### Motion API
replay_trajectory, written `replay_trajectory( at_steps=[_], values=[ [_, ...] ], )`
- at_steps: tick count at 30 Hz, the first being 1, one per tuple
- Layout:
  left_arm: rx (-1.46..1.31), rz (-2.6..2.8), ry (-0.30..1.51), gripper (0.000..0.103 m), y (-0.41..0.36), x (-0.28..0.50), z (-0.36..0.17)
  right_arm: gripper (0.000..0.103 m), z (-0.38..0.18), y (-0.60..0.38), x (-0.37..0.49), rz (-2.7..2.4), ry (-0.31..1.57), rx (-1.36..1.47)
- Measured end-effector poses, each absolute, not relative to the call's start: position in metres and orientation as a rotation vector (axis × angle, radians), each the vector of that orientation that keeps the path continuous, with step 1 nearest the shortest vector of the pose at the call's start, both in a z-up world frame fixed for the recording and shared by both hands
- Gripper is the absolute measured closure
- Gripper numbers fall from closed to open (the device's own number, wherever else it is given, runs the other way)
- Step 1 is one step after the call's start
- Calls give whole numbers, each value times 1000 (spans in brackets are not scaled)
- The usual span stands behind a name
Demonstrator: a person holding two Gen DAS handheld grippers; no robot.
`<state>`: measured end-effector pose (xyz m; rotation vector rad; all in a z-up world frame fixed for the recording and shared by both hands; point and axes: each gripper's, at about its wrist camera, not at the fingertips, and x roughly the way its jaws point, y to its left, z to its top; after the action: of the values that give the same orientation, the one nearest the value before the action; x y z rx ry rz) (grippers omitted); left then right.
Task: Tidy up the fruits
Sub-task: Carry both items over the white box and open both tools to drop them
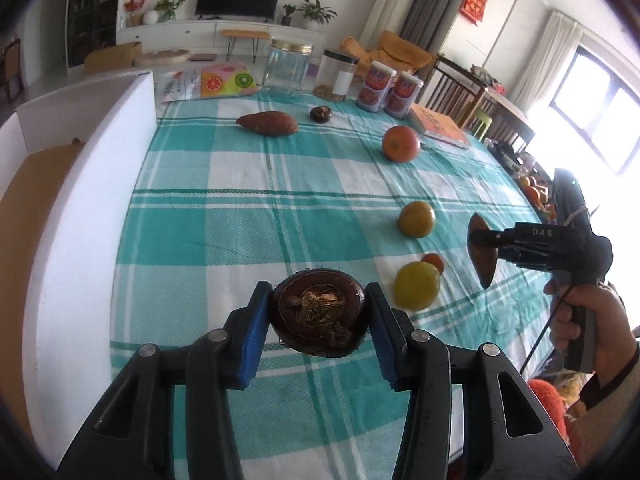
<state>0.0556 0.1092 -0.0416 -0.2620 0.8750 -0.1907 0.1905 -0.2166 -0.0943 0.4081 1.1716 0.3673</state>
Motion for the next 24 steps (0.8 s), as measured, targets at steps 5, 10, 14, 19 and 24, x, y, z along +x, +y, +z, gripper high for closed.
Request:
replay_trajectory(
  at_steps=[5,10,14,19,24],
  values=[
    [-348,-183,800,55,151,15,2,62,-37,-161,159,574,1109,418],
    [-373,-3,726,55,224,-13,28,62,4,-39,127,895,1083,408],
    [-381,218,721,54,288,-31,18,62,9,68,104,1103,1135,383],
    [-384,433,776,54,343,-51,-16,62,-12,176,74,1233,1204,309],
    [-414,526,839,53,366,-59,-49,61,-40,236,62,1246,1254,248]
  ],
)
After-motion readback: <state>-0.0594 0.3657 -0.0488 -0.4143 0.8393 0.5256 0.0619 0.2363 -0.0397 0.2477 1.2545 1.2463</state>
